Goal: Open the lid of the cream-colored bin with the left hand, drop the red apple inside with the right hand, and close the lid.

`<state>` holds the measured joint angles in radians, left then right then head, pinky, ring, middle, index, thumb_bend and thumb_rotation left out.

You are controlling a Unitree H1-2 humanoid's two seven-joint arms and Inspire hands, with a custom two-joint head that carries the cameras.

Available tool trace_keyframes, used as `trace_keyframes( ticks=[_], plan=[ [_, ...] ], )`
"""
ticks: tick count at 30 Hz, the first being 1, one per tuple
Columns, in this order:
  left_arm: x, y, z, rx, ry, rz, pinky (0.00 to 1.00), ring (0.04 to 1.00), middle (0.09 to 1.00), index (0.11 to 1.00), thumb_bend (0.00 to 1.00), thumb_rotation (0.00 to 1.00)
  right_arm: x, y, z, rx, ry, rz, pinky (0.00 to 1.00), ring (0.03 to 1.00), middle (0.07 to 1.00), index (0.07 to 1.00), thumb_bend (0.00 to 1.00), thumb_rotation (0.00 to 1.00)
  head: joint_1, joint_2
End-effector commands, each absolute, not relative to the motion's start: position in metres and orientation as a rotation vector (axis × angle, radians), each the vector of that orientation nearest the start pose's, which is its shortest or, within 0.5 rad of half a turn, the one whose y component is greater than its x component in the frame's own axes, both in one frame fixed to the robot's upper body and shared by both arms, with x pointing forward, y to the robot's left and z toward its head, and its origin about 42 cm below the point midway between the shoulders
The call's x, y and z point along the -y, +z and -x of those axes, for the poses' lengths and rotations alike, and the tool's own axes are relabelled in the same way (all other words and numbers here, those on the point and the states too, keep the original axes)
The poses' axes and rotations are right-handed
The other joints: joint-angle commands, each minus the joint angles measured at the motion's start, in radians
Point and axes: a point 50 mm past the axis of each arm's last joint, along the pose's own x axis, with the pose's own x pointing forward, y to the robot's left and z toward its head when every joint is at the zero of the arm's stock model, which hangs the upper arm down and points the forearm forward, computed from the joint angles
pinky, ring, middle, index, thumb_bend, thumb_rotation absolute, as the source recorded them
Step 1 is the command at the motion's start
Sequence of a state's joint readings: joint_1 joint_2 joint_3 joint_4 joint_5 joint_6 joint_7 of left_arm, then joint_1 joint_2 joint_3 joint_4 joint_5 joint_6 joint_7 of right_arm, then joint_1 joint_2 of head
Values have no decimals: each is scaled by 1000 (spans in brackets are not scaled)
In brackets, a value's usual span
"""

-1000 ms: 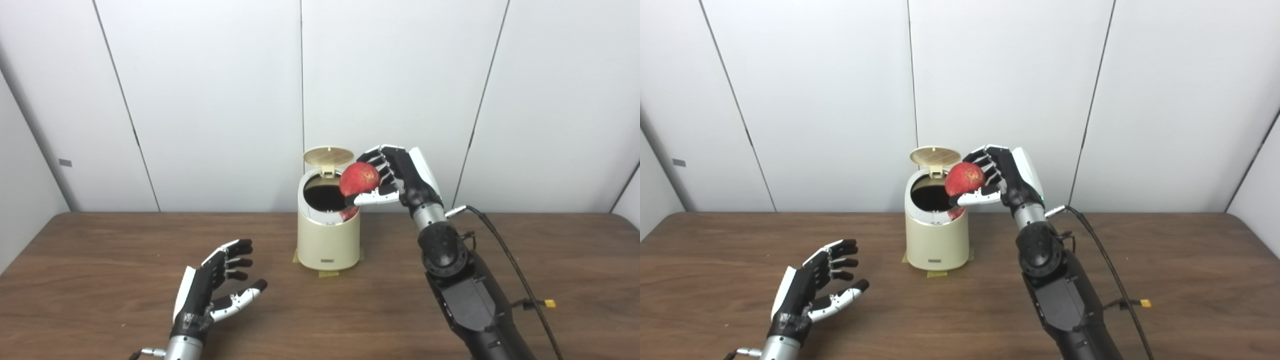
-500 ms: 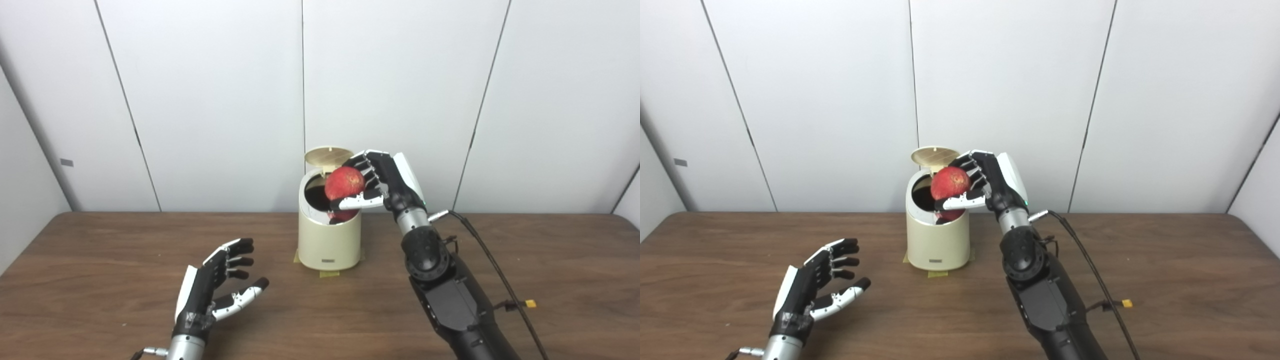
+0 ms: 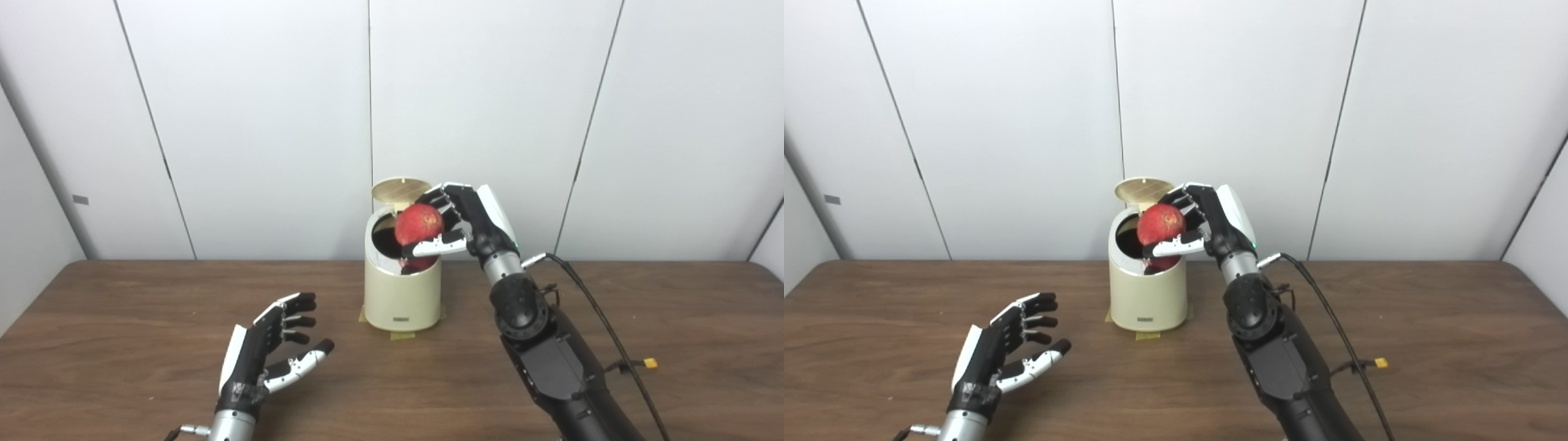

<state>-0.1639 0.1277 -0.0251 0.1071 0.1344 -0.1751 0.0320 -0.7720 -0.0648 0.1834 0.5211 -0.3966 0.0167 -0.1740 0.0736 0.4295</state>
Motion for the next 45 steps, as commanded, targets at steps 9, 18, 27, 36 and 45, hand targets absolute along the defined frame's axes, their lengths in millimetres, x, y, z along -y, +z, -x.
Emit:
trace_keyframes(
  ticks=[9,18,27,36,45],
  plan=[
    [-224,131,-337,274,-48,-249,587,691,764,770,629,47,121,273,-496,342,102,617,360,492,724,709,853,31,-3,6],
    [-225,129,-338,272,-57,-244,593,694,772,774,638,42,120,274,-494,342,127,616,378,518,745,702,850,37,-6,9],
    [-225,128,-337,265,-58,-244,595,699,774,777,648,37,121,272,-494,345,144,609,388,532,736,698,841,30,-6,11],
    [-227,128,-337,263,-60,-238,600,702,772,777,648,40,124,272,-479,457,100,508,354,450,658,649,832,34,-9,7],
    [-227,129,-337,272,-62,-238,599,691,768,777,642,28,155,256,-441,561,-31,301,264,373,529,605,810,156,-7,8]
  ],
)
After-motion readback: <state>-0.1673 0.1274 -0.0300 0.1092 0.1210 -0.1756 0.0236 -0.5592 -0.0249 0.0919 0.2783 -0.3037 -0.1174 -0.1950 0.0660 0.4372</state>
